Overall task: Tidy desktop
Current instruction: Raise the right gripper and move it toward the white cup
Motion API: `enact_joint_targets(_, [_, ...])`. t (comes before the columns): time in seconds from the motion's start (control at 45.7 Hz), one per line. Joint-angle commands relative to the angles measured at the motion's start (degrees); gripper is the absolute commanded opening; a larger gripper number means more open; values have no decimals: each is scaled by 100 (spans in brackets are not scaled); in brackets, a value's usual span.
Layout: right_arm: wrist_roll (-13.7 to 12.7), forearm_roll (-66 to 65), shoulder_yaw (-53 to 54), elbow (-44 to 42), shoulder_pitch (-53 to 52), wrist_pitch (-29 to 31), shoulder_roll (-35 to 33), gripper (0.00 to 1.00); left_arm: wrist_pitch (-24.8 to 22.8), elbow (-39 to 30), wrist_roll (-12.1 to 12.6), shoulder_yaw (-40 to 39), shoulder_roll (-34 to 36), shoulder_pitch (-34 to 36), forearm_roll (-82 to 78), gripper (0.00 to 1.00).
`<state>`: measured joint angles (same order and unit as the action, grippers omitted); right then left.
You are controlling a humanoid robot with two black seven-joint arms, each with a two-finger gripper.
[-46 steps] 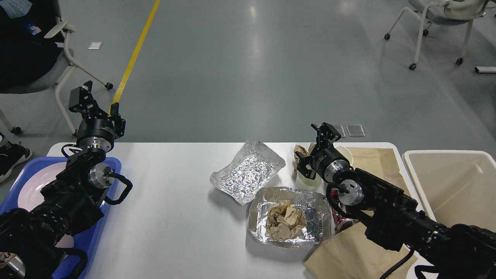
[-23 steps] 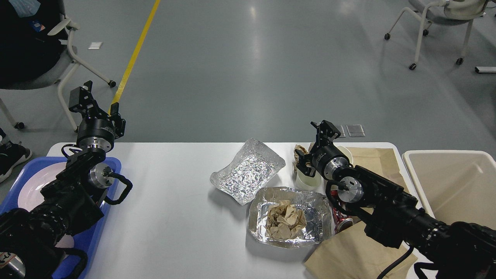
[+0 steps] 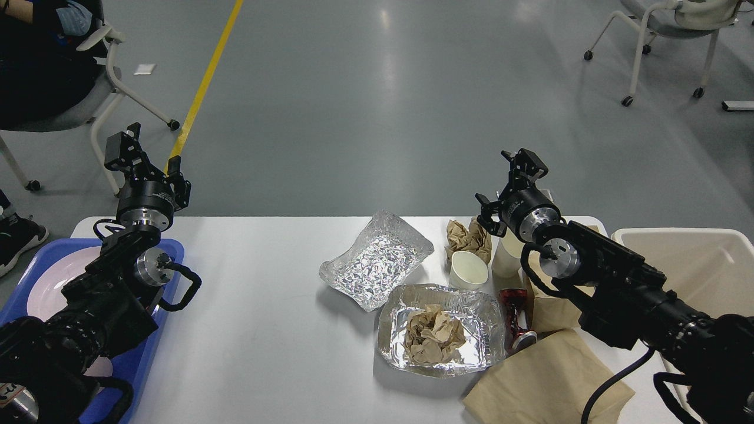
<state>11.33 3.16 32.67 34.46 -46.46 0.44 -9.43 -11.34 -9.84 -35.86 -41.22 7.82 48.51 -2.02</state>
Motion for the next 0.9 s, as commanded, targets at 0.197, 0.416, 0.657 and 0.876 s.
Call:
enact_joint_targets(0.197, [1, 0, 3, 0, 23, 0, -76, 100, 0, 0, 0, 0, 0, -8, 0, 96])
enact_joint_targets(0.416, [-8, 0, 3, -27, 49, 0, -217, 100, 0, 0, 0, 0, 0, 1, 0, 96])
enact_joint_targets(0.657, [-8, 9, 125, -115, 75, 0, -375, 100, 0, 0, 0, 0, 0, -8, 0, 96])
enact_joint_targets(0.876, [27, 53, 134, -343, 155, 35, -428, 100, 0, 0, 0, 0, 0, 1, 0, 96])
